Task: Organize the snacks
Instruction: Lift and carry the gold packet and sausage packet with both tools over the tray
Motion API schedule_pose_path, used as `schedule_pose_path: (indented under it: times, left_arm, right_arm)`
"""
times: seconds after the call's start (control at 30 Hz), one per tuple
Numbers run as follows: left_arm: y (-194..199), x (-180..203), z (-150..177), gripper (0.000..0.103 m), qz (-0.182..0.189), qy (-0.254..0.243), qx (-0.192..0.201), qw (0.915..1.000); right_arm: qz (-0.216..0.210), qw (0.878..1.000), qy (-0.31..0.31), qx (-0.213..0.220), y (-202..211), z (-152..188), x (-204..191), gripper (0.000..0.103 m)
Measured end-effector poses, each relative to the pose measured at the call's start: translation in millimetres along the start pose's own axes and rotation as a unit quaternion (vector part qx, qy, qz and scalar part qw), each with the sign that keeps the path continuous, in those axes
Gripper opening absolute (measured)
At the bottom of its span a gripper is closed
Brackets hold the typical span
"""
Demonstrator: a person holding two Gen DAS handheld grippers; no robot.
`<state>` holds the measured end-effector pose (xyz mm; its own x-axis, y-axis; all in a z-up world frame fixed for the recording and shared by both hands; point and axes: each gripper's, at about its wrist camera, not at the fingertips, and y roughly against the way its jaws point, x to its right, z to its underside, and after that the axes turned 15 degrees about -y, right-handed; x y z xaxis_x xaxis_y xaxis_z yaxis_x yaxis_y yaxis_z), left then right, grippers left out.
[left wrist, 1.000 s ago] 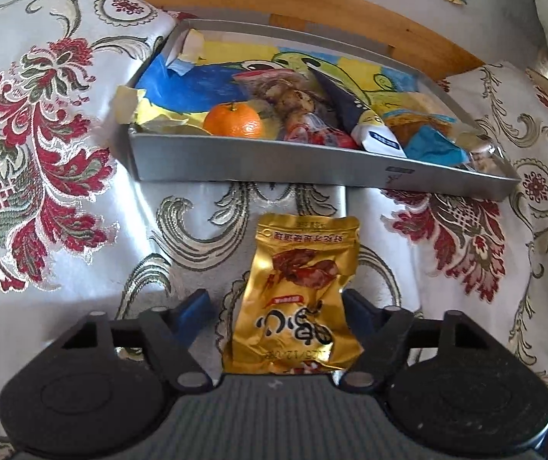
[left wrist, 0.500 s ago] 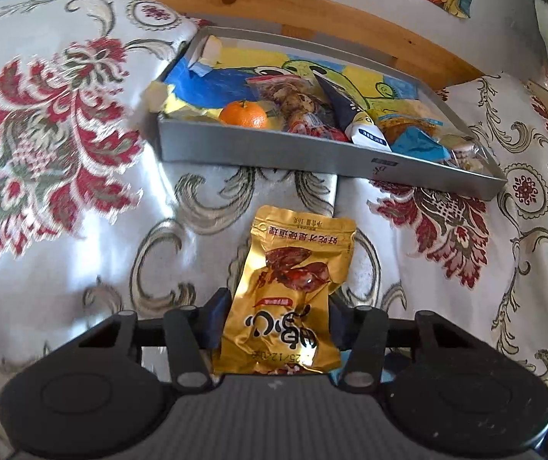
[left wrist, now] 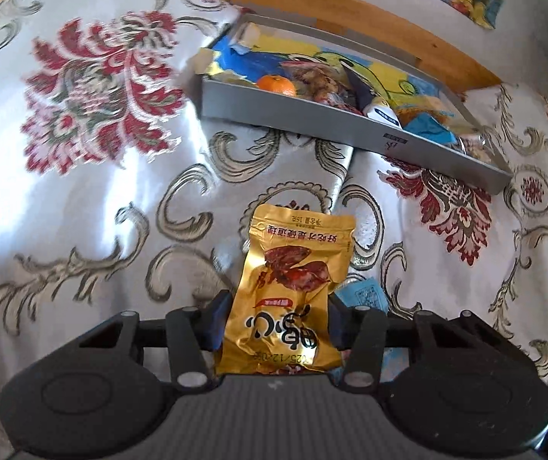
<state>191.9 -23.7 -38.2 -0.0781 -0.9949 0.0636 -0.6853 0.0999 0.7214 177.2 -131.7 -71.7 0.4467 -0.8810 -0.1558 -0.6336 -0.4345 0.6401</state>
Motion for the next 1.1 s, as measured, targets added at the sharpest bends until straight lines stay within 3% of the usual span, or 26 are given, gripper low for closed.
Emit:
schedule_pose_path:
  times: [0.2,0.57,1.1]
  left_arm:
    - [17.4,-3.6,15.0,0.054,-0.019,0.013,0.009,0.9997]
    - [27.0,-13.1,29.5,0.054,-0.02,0.039,0.01,0.999]
    - [29.6,-8.8,27.5,0.054,-0.023,0.033,0.028,0.9988]
  right_arm:
    - [0.029,0.999,0.024,0.006,4.0,-0.1,-5.5,0.088]
    - [0.084,0.992,0.089,0.039,15.6,8.5,-5.4,0.088]
    - [0.142,0.965,0.192,0.11,13.1,11.7,-8.2,0.087]
